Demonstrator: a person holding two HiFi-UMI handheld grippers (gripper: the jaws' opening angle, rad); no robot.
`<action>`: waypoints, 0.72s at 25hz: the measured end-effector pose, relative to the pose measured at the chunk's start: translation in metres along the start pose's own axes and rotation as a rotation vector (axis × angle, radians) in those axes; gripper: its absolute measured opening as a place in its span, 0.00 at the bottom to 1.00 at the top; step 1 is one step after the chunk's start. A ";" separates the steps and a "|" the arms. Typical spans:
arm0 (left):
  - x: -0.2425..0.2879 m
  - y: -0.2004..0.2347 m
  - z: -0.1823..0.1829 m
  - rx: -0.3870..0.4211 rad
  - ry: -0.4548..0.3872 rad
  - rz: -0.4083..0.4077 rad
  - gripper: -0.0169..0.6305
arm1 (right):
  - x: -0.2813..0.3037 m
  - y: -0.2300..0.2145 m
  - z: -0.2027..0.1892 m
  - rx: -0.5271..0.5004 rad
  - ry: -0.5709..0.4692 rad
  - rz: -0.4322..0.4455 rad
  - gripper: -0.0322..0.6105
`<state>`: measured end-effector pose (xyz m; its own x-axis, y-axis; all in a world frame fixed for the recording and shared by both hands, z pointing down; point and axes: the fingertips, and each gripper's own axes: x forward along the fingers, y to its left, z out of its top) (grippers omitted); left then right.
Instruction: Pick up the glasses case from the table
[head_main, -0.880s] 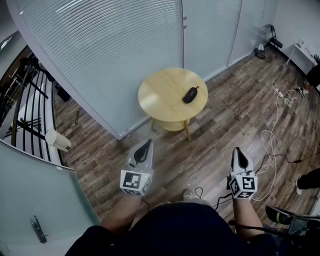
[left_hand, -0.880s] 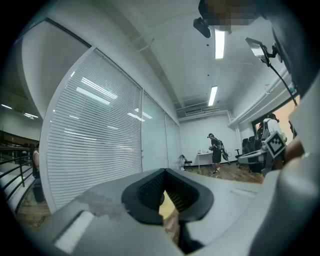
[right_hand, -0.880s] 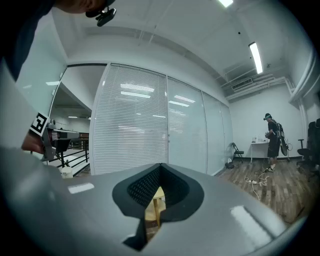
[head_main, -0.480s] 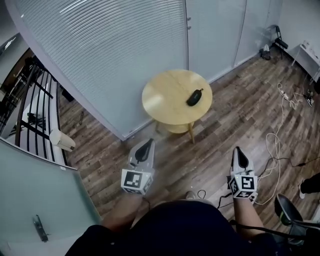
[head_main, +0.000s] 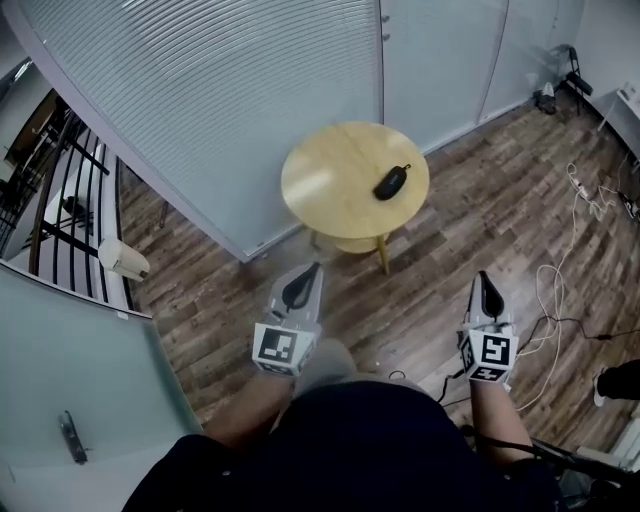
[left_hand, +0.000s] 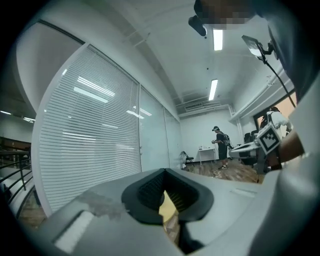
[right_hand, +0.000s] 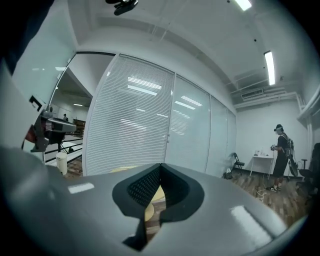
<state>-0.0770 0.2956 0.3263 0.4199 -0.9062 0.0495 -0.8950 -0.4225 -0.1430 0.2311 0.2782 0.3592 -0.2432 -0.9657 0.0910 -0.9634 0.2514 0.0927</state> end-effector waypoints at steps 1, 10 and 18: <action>0.007 -0.003 -0.001 -0.004 0.004 -0.013 0.03 | 0.008 -0.001 -0.001 0.014 0.009 0.003 0.06; 0.109 0.068 -0.025 -0.041 0.033 -0.031 0.03 | 0.111 0.002 -0.022 0.062 0.097 0.041 0.06; 0.230 0.133 -0.022 -0.012 -0.002 -0.109 0.03 | 0.224 0.002 -0.013 0.069 0.138 0.047 0.06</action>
<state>-0.1024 0.0307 0.3408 0.5153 -0.8547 0.0622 -0.8457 -0.5189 -0.1247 0.1759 0.0637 0.3928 -0.2752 -0.9335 0.2297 -0.9579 0.2866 0.0175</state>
